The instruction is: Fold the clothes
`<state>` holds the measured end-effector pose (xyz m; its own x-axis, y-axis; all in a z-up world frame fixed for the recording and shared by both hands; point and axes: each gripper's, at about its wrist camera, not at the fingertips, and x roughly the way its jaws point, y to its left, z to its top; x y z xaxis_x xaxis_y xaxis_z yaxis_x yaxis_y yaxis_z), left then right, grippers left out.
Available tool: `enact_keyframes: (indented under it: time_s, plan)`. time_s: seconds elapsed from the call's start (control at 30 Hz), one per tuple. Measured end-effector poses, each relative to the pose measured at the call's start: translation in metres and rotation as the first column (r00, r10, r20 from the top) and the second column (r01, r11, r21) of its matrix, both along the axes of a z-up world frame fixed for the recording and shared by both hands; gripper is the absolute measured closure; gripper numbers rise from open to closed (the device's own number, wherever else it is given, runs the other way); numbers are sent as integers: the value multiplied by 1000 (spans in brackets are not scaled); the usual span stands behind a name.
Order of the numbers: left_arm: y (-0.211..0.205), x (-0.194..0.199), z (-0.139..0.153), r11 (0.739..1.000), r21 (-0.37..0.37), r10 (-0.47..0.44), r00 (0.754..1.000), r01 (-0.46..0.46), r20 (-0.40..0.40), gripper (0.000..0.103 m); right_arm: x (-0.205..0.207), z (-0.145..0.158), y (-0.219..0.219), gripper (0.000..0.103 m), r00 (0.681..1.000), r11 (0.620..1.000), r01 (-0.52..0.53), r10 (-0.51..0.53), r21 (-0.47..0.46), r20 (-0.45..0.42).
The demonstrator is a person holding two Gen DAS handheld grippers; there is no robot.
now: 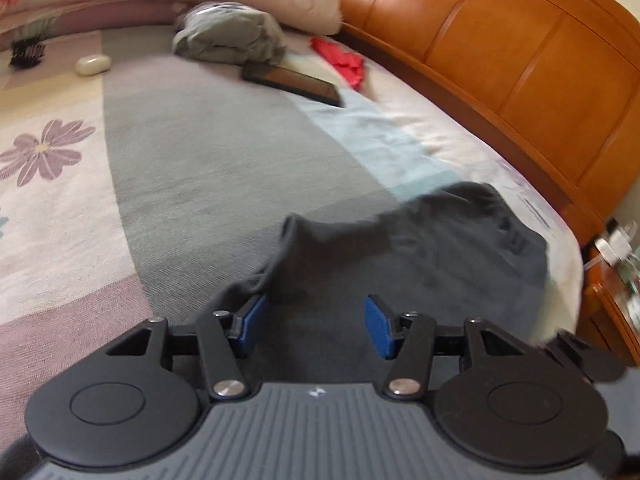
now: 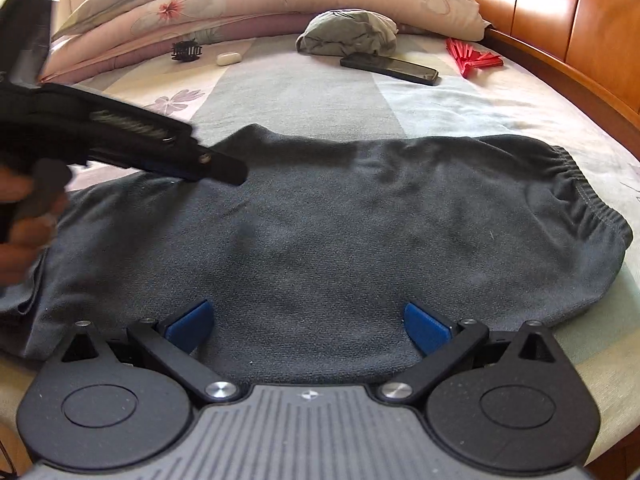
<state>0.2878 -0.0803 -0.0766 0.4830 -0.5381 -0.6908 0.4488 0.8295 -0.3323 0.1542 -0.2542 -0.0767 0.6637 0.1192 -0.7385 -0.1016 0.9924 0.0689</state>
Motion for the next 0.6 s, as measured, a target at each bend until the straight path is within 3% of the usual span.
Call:
enact_keyframes:
  time_s: [0.23,0.33,0.47,0.6]
  plan:
    - [-4,-8,20,1000,24,19,999,-20,28,50,-8,15,-25,0,998,992,-67,66,109,11]
    - [3,-24,36,1000,15,10,998,-11,65,48,-18,30,-71,0,998,968,4,-19,252,58]
    - [9,-49,46,1000,23,-10,996,8,92,44,-26,34,-152,0,974,867,193,-224,460,13]
    - [5,-70,46,998,65,-32,993,25,112,43,-26,22,-221,0,925,743,339,-374,578,-62]
